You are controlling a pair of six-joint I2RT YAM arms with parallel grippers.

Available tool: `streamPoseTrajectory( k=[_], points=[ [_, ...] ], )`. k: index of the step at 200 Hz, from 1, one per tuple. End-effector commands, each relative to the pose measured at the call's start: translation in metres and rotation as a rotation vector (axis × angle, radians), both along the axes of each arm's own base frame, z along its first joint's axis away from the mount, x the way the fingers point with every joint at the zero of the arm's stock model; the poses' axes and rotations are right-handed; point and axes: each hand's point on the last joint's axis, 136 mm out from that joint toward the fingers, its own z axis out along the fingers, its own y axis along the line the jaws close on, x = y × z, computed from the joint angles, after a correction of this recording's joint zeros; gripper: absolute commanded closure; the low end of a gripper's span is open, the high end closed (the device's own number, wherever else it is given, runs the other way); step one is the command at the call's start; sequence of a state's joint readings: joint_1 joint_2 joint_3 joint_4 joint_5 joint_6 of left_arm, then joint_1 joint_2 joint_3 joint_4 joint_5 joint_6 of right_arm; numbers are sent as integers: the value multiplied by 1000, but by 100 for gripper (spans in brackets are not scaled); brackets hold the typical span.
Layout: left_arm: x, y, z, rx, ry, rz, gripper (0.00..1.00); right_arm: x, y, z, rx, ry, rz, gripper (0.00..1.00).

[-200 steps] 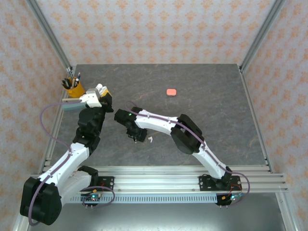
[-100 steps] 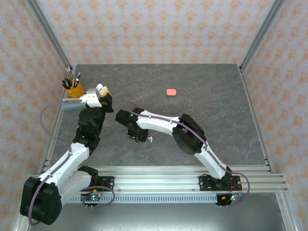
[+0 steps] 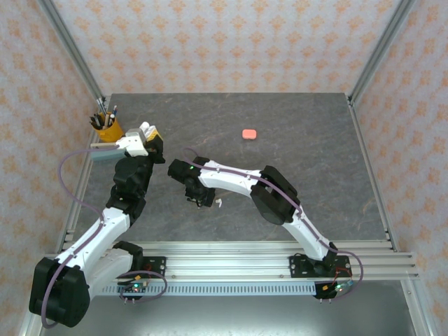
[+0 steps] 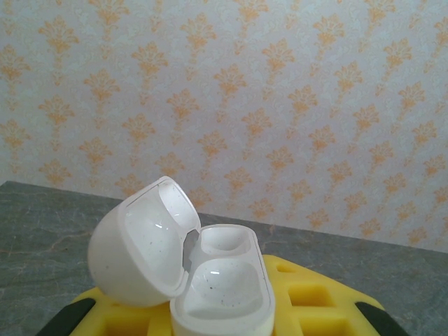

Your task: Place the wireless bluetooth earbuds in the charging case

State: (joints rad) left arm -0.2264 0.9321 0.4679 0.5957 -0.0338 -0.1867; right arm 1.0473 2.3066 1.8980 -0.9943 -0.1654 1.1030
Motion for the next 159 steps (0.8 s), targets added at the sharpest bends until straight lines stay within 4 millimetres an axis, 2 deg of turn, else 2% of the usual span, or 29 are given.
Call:
streamPoseTrajectory(
  k=[1,71,159],
  points=[
    [0,2,10,-20,-38,6,100,-8,-11,7,-35,5,-9,59],
    [0,3,10,-17,-37,11,100,-11,-12,12,-29,7,-21,59],
    [0,3,9,-16,-35,10,100,-12,-2,3,4,30,-24,61]
  ],
)
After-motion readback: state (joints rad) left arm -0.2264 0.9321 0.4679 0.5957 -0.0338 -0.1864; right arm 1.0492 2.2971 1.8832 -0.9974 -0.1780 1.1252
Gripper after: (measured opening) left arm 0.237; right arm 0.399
